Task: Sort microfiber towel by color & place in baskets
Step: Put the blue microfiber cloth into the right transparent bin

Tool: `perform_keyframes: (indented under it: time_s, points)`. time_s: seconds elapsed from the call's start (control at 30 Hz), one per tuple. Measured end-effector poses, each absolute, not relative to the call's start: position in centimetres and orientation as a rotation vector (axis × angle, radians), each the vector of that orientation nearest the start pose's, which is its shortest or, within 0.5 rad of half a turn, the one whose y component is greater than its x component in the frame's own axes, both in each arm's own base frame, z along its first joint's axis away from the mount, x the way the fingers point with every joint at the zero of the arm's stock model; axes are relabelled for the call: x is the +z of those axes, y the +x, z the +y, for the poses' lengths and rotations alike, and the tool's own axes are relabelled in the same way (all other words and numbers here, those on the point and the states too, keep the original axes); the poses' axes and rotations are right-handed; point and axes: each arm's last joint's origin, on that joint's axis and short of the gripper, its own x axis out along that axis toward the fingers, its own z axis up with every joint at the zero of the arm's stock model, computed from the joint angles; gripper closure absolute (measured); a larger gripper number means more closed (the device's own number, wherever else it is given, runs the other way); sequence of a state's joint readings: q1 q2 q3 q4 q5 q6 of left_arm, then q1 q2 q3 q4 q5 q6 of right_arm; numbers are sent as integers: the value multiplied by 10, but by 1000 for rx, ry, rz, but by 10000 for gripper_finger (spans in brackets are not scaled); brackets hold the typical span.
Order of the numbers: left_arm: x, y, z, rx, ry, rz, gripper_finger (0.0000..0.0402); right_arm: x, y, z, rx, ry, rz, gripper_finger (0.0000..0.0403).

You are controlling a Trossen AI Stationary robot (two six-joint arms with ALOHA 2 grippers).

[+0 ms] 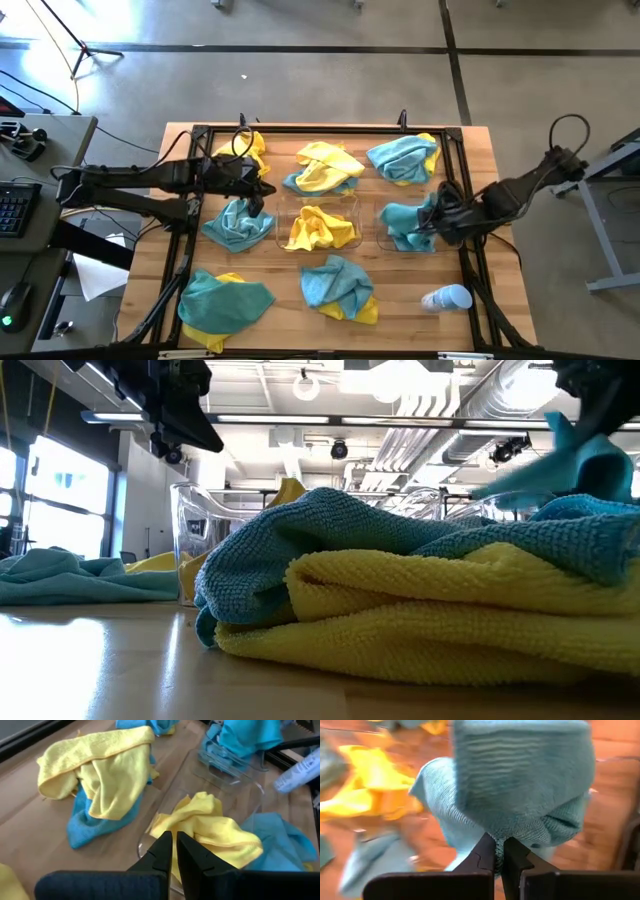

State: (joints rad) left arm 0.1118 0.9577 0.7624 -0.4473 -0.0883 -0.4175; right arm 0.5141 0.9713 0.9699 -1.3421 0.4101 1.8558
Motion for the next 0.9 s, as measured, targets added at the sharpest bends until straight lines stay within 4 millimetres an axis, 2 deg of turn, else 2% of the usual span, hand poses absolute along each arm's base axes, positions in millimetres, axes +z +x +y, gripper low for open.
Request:
perform_keyframes:
  time_s: [0.27, 0.47, 0.63, 0.9]
  points:
    - [272, 198, 21, 342, -408, 590, 387, 263, 155, 76, -1052, 940, 956, 403]
    - [271, 198, 21, 346, -414, 595, 387, 246, 174, 78, -1121, 896, 1018, 403]
    - [271, 198, 21, 346, -413, 597, 387, 230, 191, 70, -1089, 970, 1010, 403]
    - [271, 198, 21, 335, -381, 604, 387, 175, 192, 58, -1056, 1204, 968, 403]
